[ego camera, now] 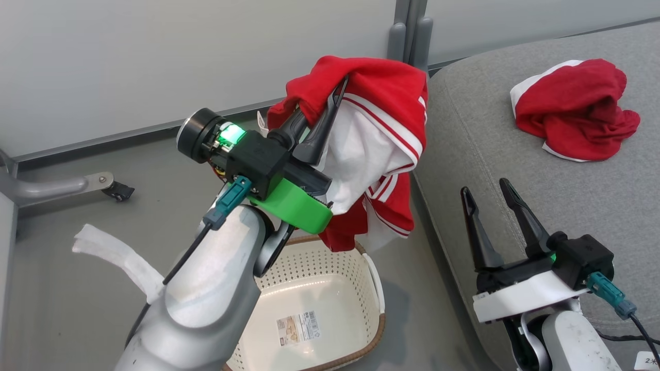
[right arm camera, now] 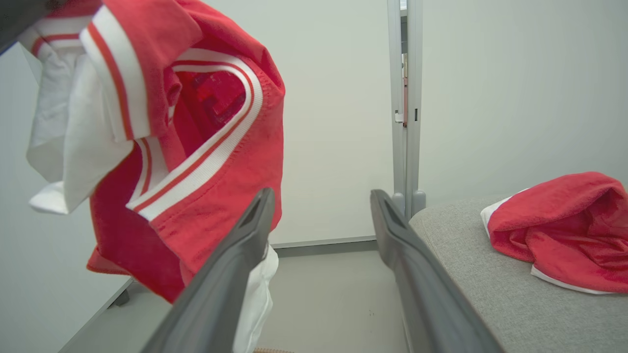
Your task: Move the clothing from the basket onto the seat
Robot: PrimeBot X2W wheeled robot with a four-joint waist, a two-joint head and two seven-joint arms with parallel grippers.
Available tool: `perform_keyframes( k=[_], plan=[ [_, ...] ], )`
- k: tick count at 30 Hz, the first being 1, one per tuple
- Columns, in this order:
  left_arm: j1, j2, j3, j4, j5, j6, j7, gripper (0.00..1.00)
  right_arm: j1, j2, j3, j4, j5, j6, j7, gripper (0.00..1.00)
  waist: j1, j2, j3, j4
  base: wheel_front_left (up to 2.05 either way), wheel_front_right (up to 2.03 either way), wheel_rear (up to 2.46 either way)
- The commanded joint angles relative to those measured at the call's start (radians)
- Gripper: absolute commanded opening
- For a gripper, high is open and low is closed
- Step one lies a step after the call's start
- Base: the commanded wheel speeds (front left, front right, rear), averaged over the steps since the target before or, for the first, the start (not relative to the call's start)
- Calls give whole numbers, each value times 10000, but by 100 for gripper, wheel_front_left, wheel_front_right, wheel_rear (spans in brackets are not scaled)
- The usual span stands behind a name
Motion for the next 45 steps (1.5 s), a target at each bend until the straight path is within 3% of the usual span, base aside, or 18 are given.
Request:
perform_keyframes(
  k=[1, 13, 29, 45],
  plan=[
    [112, -4, 5, -9, 106, -9, -38, 0, 26, -27, 31, -67, -9, -3, -24, 100, 1, 0, -11, 17, 0, 0, 0],
    [368, -41, -285, -91, 144, -34, -39, 0, -1110, -31, 699, -212, -586, -5, -24, 100, 1, 0, 193, 135, 0, 0, 0],
    [344, -64, -1458, -327, -355, 116, -39, 0, -3157, -915, 1082, 1763, -1070, -5, -24, 100, 1, 0, 601, 491, 0, 0, 0],
    [78, -63, -2314, -567, -669, 264, -39, 0, -4514, -2025, 3113, 3780, -301, -5, -24, 100, 1, 0, 602, 864, 0, 0, 0]
  ],
)
